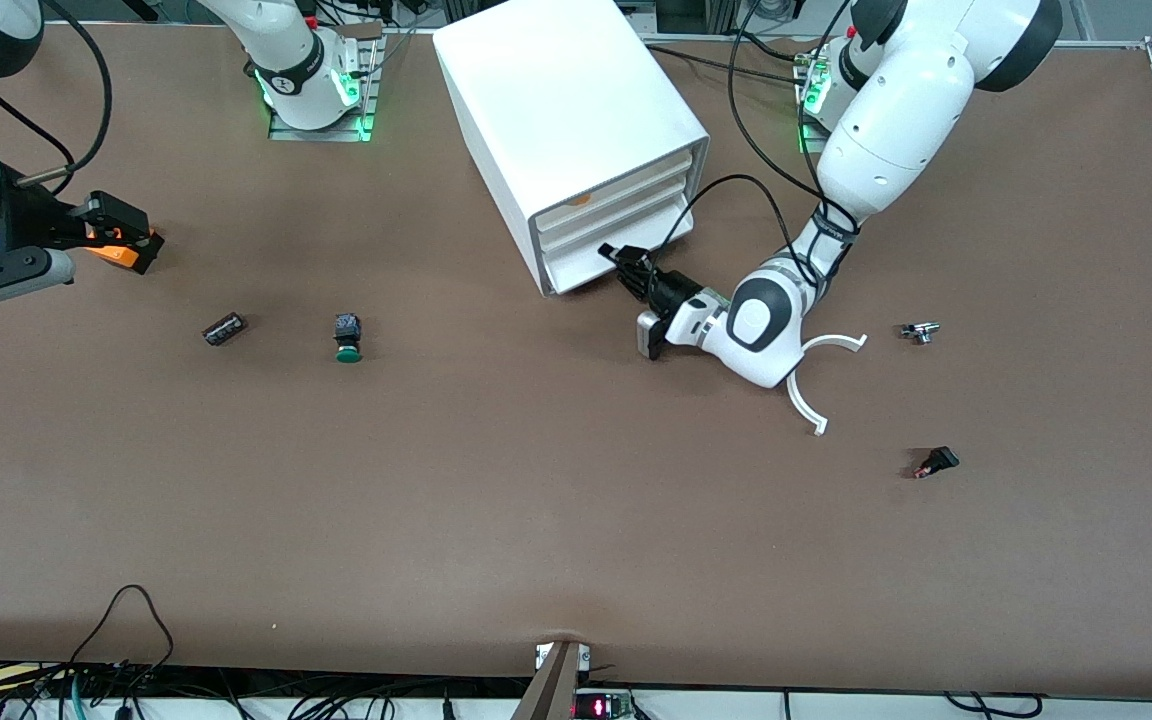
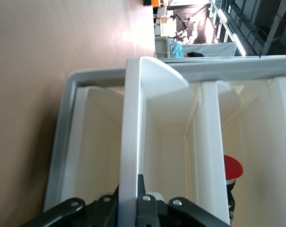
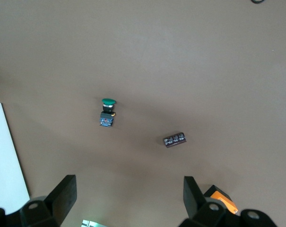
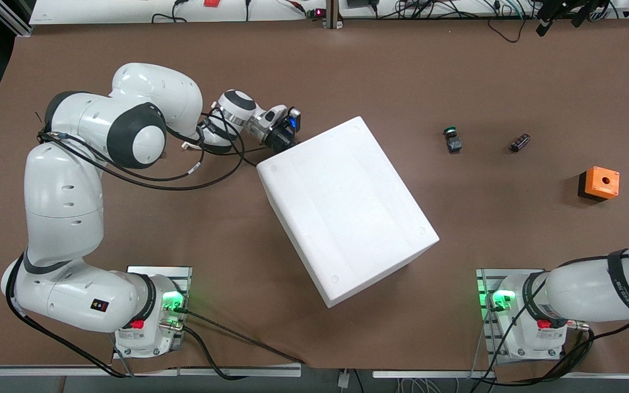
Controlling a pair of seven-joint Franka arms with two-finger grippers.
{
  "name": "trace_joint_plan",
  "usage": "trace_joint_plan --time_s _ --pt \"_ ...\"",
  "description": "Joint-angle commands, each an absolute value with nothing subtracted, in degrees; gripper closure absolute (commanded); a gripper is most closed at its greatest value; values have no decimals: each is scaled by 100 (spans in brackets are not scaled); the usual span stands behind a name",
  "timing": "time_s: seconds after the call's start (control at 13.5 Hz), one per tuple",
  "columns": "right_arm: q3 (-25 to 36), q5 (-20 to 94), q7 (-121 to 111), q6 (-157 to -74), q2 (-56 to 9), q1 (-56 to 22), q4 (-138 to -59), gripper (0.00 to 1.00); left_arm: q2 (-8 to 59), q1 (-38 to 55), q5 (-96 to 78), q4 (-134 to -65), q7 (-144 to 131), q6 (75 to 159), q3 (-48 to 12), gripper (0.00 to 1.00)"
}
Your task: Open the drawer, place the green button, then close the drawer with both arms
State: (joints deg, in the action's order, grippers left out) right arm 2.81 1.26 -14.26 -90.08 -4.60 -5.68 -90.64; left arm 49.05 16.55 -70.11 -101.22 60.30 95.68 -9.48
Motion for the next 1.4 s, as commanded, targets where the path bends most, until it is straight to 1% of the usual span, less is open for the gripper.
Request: trace_joint_plan --time_s 0.0,0.22,0.44,0.59,0.67,0.89,0.96,1.03,1.11,1.18,1.26,1.33 --pt "272 123 -811 -8974 -571 -921 -8973 0 4860 1670 -7163 -9897 5907 9773 -765 100" --pt "264 149 -773 -9000 -816 -1150 -9017 0 4913 1679 -7119 -9696 5801 9791 -633 100" --pt "272 149 -703 -9315 -1465 -1318 -9018 0 4974 1679 -7102 -9598 5774 9905 -536 100" --pt "272 149 -694 -9754 -1897 -1310 -9113 0 5001 1679 -7110 -9598 5757 10002 -527 100" --pt "264 158 -694 -10086 -1968 -1310 -9306 0 5027 1670 -7110 -9589 5696 9993 -501 100" --pt "264 325 -677 -11115 -1925 -1318 -10227 0 5027 1644 -7119 -9580 5608 9993 -422 100" --pt "264 421 -659 -11518 -1899 -1318 -10622 0 5019 1609 -7128 -9580 5529 9993 -422 99" --pt "264 526 -581 -11905 -1890 -1318 -11000 0 5001 1608 -7128 -9580 5424 9984 -422 94" --pt "264 571 -441 -12257 -1846 -1318 -11335 0 4992 1591 -7111 -9597 5275 9958 -422 86" --pt "229 571 -248 -12609 -1811 -1318 -11669 0 4992 1591 -7102 -9598 5143 9941 -422 66" --pt "81 571 -37 -12986 -1802 -1318 -11968 0 4992 1591 -7102 -9606 5028 9923 -422 1" --pt "-8 571 200 -13382 -1802 -1318 -12258 0 4992 1600 -7093 -9606 4845 9905 -422 0"
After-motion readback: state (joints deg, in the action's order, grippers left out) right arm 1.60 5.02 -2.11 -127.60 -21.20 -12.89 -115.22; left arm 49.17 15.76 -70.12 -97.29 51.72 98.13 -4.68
